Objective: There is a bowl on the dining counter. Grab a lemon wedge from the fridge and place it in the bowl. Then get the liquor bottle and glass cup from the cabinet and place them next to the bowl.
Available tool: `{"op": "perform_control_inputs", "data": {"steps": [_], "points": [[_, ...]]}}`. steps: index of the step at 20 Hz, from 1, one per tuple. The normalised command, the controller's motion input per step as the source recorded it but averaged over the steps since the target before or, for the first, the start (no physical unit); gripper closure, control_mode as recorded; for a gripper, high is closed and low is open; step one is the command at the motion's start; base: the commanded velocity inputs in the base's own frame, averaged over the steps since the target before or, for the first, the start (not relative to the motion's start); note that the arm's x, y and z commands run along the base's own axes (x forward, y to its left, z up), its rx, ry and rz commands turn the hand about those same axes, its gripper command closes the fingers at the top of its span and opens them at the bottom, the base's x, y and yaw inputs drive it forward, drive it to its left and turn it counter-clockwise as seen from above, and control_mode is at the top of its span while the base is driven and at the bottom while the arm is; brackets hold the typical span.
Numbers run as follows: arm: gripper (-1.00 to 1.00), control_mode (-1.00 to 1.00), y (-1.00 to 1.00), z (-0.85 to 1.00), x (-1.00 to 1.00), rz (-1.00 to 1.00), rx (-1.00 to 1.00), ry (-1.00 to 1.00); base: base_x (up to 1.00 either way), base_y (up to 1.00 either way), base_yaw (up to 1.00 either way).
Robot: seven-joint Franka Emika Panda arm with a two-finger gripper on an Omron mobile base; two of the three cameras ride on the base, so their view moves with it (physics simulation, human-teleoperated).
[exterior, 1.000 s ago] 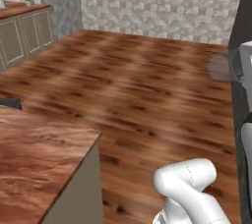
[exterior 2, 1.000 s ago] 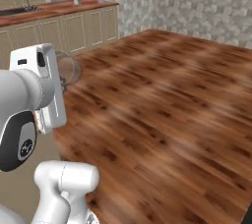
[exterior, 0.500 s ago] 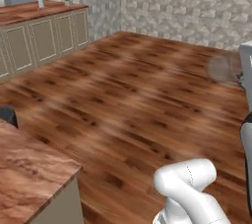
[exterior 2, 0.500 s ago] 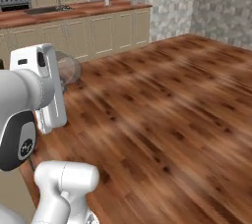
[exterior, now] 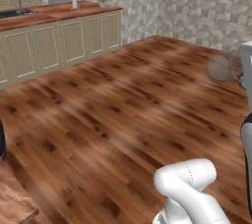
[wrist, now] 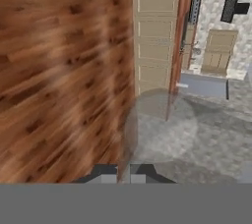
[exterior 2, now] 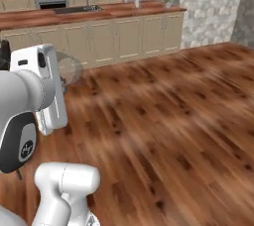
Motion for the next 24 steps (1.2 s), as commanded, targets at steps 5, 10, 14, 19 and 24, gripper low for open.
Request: {"op": "perform_control_inputs", "data": {"steps": [5,10,14,19,24], "points": [[1.00,1.00,0.00,0.00,0.00,0.00,0.00,0.00,1.00,-0.56,0.38],[1.00,1.00,0.00,0.00,0.00,0.00,0.00,0.00,1.00,-0.53,0.39],[1.00,1.00,0.00,0.00,0.00,0.00,0.00,0.00,1.00,-0.50,0.40],[1.00,1.00,0.00,0.00,0.00,0.00,0.00,0.00,1.00,-0.47,0.42],[1.00,1.00,0.00,0.00,0.00,0.00,0.00,0.00,1.00,-0.42,0.47]]}}
